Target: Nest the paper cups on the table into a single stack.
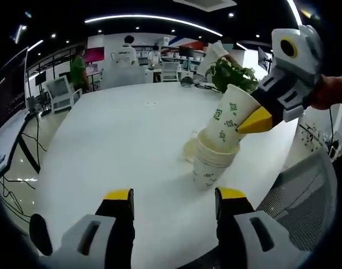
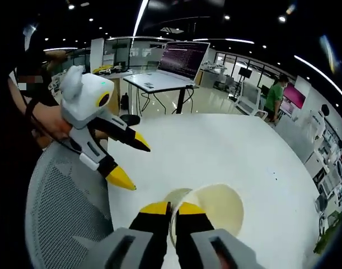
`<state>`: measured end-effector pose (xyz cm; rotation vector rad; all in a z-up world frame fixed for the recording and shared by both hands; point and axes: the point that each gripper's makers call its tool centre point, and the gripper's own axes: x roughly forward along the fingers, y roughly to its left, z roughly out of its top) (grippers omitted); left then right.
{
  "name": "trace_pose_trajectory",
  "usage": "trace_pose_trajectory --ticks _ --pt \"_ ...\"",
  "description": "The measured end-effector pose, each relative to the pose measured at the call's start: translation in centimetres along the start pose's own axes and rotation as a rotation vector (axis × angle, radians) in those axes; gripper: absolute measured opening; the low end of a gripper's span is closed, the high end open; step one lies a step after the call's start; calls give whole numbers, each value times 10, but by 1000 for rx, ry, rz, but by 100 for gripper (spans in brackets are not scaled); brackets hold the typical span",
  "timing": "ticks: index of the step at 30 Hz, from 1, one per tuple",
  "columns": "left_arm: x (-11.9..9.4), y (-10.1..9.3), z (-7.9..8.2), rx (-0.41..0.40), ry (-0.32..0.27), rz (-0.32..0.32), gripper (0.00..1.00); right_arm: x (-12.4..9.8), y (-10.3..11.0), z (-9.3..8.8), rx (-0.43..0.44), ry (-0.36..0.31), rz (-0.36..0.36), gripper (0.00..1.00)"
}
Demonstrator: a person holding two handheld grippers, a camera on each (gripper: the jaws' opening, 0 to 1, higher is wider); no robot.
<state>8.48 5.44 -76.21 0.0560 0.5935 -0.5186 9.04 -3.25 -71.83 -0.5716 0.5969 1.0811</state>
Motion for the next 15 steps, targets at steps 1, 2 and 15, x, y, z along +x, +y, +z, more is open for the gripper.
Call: trace_pose_trajectory --ticks 1,2,15 --pt "0 0 0 -1 0 0 57 1 1 0 -1 4 1 1" --pt "0 0 0 -2 0 -1 58 1 2 0 -2 5 2 1" --pt "3 2 -4 3 8 -5 57 10 10 0 -15 17 18 2"
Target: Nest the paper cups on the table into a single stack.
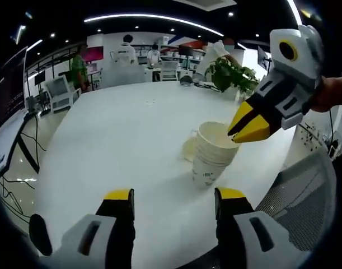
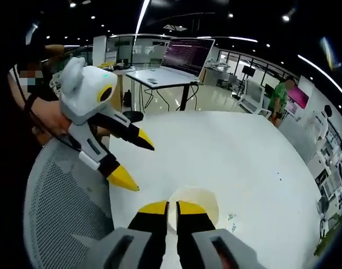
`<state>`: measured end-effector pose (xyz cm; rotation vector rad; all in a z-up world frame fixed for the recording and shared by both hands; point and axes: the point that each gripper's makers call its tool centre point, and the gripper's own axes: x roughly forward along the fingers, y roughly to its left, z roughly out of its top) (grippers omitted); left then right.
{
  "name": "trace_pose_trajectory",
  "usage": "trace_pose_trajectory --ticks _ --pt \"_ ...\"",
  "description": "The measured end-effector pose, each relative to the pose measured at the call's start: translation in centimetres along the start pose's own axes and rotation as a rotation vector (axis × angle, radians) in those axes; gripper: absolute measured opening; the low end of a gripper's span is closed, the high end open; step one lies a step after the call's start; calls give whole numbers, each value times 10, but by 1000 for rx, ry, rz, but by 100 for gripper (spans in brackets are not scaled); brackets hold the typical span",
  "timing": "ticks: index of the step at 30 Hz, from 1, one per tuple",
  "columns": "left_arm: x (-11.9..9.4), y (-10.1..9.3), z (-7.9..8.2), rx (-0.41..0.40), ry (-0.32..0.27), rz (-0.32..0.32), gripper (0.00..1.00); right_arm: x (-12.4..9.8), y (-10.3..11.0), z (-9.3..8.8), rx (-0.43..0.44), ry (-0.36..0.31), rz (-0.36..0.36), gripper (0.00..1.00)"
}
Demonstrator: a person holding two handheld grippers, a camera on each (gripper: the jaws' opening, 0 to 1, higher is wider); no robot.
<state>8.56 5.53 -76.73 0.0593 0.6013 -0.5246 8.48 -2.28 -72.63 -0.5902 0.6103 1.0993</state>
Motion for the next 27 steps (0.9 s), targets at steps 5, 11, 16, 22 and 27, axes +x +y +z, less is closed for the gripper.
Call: trace_pose_trajectory --ticks 5,11,16,22,27 --pt "1 2 -1 -5 -1 1 56 -3 0 3 4 -11 -6 3" --pt "2 3 -2 -6 0 0 56 -13 -14 13 58 -63 -44 8" --pt "2 1 -3 -4 4 -4 56 -25 -49 18 170 -138 -140 9" --pt "2 0 -3 0 7 -5 55 -34 -92 3 260 -136 -269 12" --pt "2 -1 -3 2 10 -4 54 -20 -113 -24 308 -62 -294 20"
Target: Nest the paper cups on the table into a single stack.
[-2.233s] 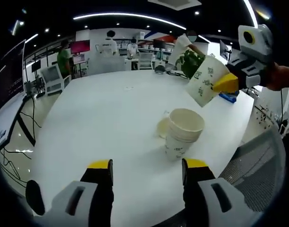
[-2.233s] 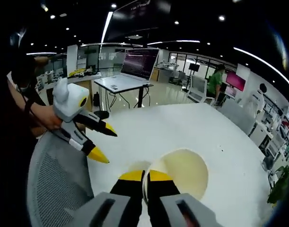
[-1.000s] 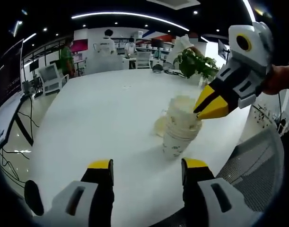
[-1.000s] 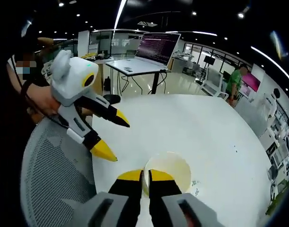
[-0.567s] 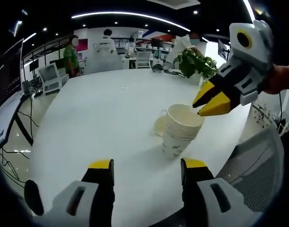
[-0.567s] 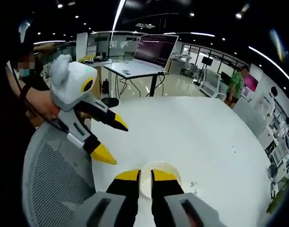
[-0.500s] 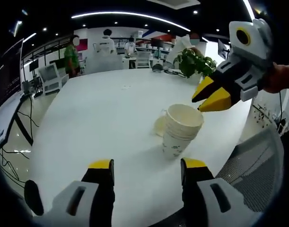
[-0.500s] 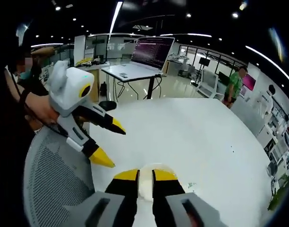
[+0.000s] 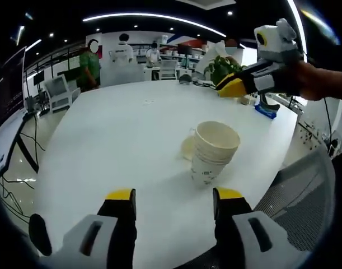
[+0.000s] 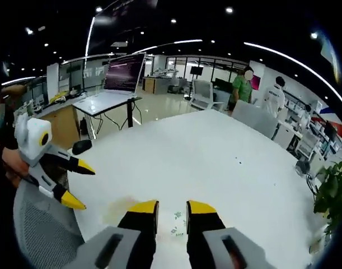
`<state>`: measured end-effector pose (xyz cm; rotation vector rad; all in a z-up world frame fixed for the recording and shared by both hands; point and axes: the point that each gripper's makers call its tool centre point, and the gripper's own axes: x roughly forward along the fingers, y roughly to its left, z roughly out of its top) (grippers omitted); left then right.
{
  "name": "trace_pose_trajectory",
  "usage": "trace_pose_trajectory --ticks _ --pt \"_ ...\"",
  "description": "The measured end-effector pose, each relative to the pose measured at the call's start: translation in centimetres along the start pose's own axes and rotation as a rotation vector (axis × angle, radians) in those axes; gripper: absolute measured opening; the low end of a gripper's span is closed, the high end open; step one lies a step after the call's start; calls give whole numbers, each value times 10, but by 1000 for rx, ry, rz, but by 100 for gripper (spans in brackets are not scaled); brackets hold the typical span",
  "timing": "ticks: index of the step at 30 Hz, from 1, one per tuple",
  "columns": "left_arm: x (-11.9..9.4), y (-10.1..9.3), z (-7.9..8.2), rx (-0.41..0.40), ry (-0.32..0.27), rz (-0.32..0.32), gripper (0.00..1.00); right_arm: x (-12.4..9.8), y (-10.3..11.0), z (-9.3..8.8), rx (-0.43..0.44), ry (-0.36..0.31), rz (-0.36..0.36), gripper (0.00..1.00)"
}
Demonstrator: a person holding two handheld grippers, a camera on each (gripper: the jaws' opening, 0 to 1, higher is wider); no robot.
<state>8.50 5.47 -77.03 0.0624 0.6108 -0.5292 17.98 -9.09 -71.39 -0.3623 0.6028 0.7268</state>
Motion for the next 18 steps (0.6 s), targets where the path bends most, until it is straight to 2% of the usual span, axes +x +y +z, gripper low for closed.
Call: trace_pose_trajectory --ticks 2,3,7,11,14,18 --pt "-1 0 1 1 -2 2 54 3 0 -4 32 17 7 24" --pt "-1 0 1 0 -1 4 54 13 -2 -12 51 24 22 26" --pt "-1 2 0 -5 4 7 53 28 2 -24 -2 73 34 34" --pt "0 2 -2 -3 11 9 52 38 0 -36 14 95 36 45" --pt "0 3 -3 -3 16 12 52 46 -2 -42 59 103 50 47" --pt "0 3 -2 -6 18 15 52 46 2 -43 33 119 52 48"
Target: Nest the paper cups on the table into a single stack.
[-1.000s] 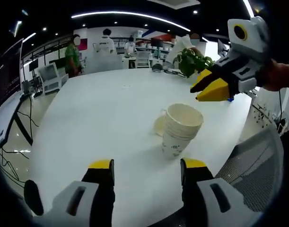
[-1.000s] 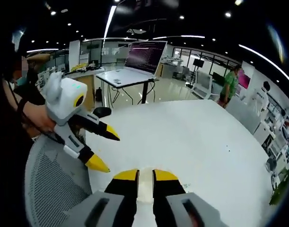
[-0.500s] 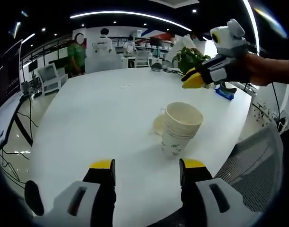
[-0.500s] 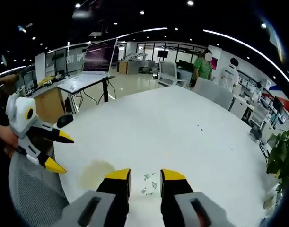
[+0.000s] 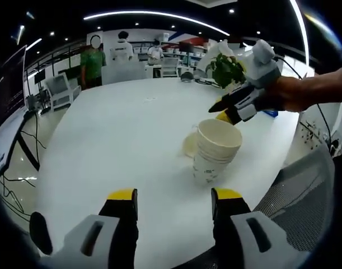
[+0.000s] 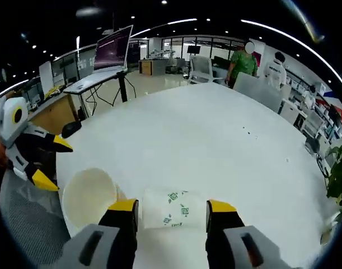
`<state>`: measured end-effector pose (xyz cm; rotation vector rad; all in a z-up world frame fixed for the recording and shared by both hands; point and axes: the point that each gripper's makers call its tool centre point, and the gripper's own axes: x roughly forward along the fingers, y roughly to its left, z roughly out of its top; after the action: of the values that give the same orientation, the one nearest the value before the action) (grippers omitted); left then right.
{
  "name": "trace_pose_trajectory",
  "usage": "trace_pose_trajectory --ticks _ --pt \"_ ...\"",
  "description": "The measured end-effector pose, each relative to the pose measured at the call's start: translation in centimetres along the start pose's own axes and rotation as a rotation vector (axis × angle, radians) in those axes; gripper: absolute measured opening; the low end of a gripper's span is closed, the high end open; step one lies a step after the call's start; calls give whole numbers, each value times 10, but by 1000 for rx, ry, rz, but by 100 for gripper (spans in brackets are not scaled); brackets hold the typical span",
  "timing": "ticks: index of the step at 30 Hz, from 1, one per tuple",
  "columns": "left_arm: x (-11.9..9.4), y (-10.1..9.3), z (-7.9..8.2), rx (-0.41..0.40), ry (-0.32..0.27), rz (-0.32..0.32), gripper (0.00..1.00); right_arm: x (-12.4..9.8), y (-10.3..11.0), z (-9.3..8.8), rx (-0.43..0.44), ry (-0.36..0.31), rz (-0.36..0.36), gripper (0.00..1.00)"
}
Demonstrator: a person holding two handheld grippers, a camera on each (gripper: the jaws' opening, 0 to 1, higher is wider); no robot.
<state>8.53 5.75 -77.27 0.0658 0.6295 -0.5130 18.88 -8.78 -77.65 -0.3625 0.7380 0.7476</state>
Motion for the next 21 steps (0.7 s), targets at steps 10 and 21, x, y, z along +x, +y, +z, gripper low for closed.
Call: trace_pose_trajectory --ticks 10,21 --pt "0 -2 -2 12 16 0 52 22 6 -11 -58 36 -1 52" --pt "-1 -6 -1 16 24 -6 52 23 5 -20 -131 100 -185 54"
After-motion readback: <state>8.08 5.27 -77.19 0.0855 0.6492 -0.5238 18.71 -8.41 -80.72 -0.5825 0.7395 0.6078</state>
